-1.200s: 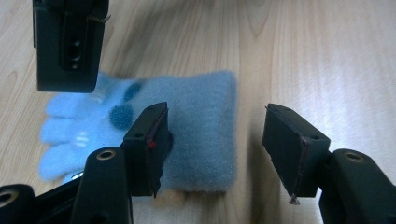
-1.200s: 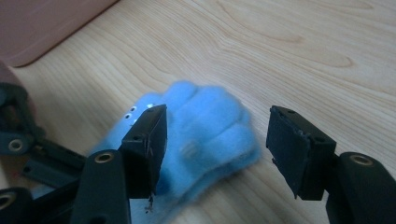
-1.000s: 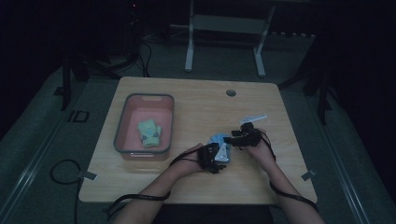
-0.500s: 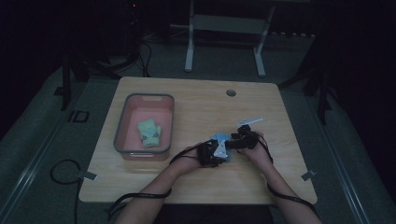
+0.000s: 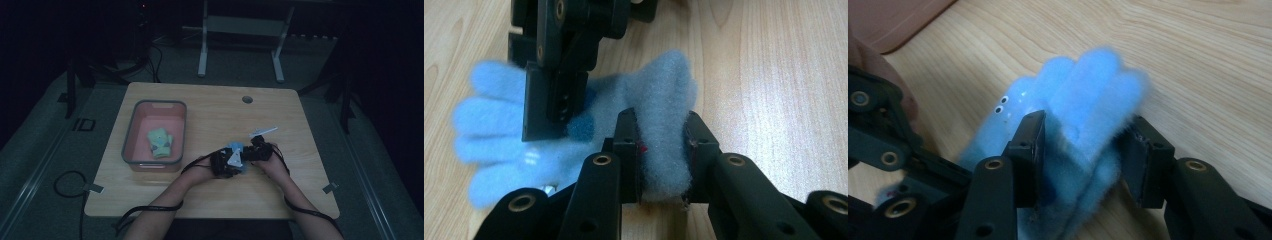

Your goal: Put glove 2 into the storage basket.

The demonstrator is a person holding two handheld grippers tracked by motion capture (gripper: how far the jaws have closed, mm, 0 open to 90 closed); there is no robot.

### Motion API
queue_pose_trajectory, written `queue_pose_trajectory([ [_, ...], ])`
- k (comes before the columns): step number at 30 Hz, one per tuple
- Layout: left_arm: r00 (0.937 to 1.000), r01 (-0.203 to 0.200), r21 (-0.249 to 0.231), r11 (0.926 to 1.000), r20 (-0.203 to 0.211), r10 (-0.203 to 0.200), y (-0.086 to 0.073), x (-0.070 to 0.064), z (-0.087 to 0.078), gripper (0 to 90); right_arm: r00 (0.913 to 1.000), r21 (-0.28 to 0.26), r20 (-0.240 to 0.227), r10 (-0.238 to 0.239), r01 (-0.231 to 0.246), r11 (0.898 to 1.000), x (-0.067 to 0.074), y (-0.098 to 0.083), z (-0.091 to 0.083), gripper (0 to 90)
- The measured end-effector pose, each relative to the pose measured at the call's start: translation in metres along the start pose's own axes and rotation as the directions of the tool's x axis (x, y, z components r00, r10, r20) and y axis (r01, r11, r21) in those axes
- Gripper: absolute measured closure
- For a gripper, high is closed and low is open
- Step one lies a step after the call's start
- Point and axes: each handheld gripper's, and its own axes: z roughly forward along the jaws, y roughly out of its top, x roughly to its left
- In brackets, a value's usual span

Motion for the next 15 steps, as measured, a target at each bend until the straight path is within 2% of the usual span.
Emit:
queue_pose_trajectory([
  [6, 1.0000, 0.004, 0.006, 1.0000, 0.001, -0.004, 0.000, 0.000, -0.001, 74.1, 0.9972, 0.024, -0.075, 0.004, -0.002, 1.000, 0.004, 0.002, 0.006, 70.2],
  [8, 0.9999, 0.015, 0.012, 0.9998, 0.000, -0.015, 0.000, 0.000, -0.002, 74.1, 0.9967, 0.030, -0.080, 0.013, -0.010, 1.000, 0.005, 0.003, 0.007, 73.7],
  [11, 0.9999, 0.013, 0.025, 0.9996, -0.008, -0.013, 0.001, -0.001, -0.006, 74.1, 0.9957, 0.007, -0.084, 0.038, -0.038, 0.999, 0.002, 0.003, 0.005, 76.0],
  [15, 0.9996, 0.025, 0.037, 0.9990, -0.013, -0.024, 0.001, 0.002, -0.013, 74.4, 0.9952, -0.017, -0.085, 0.049, -0.050, 0.999, 0.003, 0.006, -0.001, 76.6],
])
